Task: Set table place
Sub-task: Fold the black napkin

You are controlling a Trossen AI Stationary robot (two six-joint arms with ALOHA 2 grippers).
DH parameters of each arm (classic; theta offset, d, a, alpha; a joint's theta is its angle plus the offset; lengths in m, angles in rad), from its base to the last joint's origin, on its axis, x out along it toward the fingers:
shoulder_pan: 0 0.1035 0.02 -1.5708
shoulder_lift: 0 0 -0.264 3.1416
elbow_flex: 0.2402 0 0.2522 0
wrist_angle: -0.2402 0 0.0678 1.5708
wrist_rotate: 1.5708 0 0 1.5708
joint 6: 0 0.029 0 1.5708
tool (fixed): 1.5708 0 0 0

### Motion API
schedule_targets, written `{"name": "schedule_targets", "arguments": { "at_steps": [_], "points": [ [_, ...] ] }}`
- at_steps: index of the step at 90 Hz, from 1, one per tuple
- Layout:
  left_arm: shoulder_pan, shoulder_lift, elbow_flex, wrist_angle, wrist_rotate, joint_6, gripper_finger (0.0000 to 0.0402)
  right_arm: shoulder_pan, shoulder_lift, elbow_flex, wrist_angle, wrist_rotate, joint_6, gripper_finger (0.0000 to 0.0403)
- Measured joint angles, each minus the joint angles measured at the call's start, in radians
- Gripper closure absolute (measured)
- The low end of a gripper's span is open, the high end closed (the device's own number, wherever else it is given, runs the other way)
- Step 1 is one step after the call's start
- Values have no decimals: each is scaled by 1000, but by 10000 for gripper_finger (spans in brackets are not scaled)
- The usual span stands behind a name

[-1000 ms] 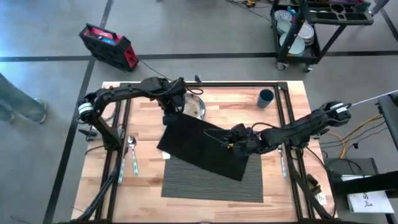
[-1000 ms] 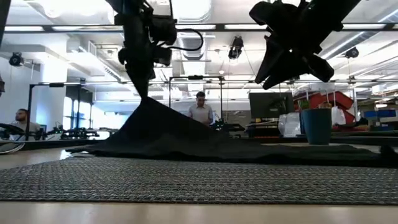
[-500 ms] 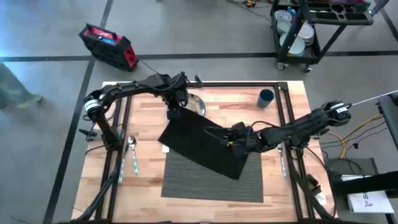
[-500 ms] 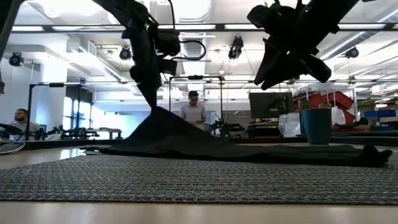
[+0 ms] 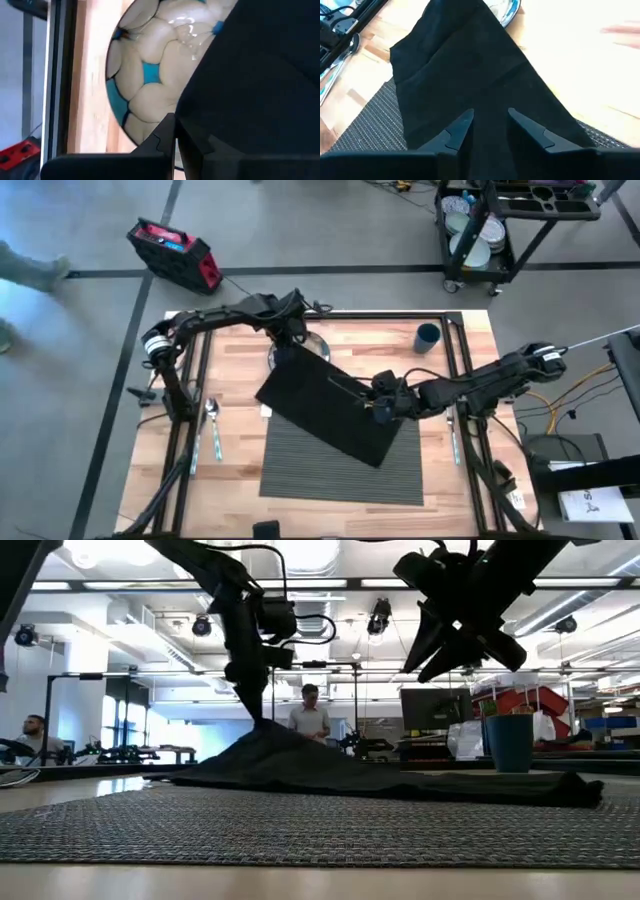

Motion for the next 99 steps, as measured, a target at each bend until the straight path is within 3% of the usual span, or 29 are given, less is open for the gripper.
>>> {"name": "schedule_targets", "arguments": {
  "at_steps": [18,43,59,99],
  "points": [
    [1,-17,0,-3,-1,-13,379,0,-3,0,-5,0,0,298],
    [2,-29,3,-17,-26,-89,302,0,-6,0,-13,-2,3,293],
    [-54,-47,-22,-65,82,-234,262,3,-8,0,-19,-19,5,303],
    [-395,-102,-192,120,110,-349,297,5,-11,0,-19,-135,-22,293]
  ]
}}
